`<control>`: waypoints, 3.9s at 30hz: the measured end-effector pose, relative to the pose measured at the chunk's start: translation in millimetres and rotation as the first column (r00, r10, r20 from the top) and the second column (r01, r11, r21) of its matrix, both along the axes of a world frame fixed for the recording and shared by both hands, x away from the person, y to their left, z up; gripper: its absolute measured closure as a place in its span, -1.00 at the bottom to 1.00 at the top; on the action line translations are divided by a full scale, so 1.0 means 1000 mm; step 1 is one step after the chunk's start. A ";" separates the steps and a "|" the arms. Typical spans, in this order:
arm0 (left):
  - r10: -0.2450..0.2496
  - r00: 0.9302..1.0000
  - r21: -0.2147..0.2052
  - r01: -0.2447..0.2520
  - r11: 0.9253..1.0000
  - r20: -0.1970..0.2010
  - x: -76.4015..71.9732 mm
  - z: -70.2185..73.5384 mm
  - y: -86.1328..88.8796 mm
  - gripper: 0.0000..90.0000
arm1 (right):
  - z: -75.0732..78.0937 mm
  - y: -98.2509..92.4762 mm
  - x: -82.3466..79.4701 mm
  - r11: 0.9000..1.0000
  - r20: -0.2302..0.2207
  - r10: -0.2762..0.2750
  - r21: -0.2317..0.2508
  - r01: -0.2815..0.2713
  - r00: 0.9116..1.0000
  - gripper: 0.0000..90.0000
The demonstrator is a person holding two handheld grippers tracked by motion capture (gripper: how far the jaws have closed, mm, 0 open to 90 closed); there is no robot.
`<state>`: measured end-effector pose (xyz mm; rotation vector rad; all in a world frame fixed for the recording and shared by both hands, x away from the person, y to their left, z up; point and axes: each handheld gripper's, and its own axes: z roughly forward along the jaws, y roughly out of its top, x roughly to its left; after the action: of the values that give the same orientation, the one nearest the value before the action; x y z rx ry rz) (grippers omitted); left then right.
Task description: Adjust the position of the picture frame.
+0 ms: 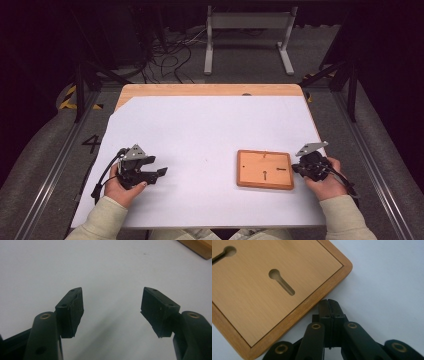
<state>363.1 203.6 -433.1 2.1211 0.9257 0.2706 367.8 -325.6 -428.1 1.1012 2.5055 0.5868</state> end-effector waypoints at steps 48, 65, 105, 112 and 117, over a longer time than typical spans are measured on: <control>-0.272 0.961 -0.002 0.272 0.962 -0.060 -0.026 0.013 -0.055 0.84 | 0.006 0.102 0.021 0.968 0.076 0.208 0.128 -0.216 0.975 0.98; -0.405 0.902 0.053 0.416 0.908 -0.153 -0.029 -0.001 -0.102 0.93 | 0.013 0.097 0.017 0.963 0.101 0.204 0.160 -0.218 0.974 0.97; -0.168 0.977 0.029 0.173 0.985 -0.131 0.021 -0.004 -0.101 0.35 | 0.010 0.081 0.062 0.972 0.099 0.105 0.201 -0.123 0.990 1.00; -0.189 0.975 0.046 0.196 0.980 -0.118 0.011 0.001 -0.095 0.27 | -0.003 0.082 0.073 0.970 0.015 0.136 0.201 -0.137 0.991 1.00; -0.166 0.979 0.034 0.171 0.985 -0.116 0.009 0.003 -0.084 0.27 | -0.006 0.083 0.072 0.962 -0.039 0.203 0.193 -0.192 0.978 1.00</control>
<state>372.0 119.2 -429.6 2.2592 0.8040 0.0868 440.1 -242.6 -434.2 0.9475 2.6753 0.8758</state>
